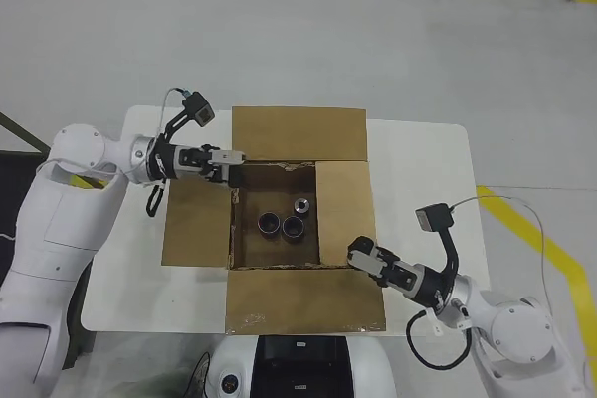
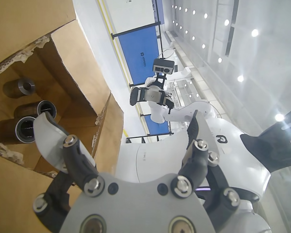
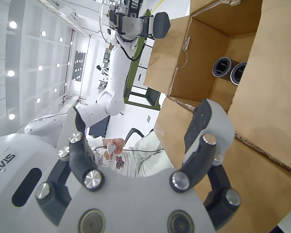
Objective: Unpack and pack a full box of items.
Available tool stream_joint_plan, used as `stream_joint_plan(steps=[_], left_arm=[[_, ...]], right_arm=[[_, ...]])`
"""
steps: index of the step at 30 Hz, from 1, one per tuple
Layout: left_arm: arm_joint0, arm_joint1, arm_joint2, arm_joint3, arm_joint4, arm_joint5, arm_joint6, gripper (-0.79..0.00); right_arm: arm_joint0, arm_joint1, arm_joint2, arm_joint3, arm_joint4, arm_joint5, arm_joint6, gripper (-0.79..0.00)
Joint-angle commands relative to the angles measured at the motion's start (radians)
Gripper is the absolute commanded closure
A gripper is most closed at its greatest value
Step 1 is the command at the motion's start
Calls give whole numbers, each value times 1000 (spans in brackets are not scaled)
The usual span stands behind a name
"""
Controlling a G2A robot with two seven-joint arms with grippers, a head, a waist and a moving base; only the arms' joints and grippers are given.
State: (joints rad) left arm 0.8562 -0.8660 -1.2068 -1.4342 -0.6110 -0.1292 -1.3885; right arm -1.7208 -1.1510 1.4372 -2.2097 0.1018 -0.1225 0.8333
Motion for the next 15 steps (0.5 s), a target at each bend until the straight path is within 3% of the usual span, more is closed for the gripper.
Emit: stream_joint_plan(steps=[1, 15], left_arm=[[-9, 0, 4, -9, 19, 6, -7, -785], [-13, 1, 3, -13, 25, 6, -14, -785]], right_arm=[[-9, 2, 5, -3, 8, -4, 1, -785], [-9, 2, 5, -3, 8, -4, 1, -785]])
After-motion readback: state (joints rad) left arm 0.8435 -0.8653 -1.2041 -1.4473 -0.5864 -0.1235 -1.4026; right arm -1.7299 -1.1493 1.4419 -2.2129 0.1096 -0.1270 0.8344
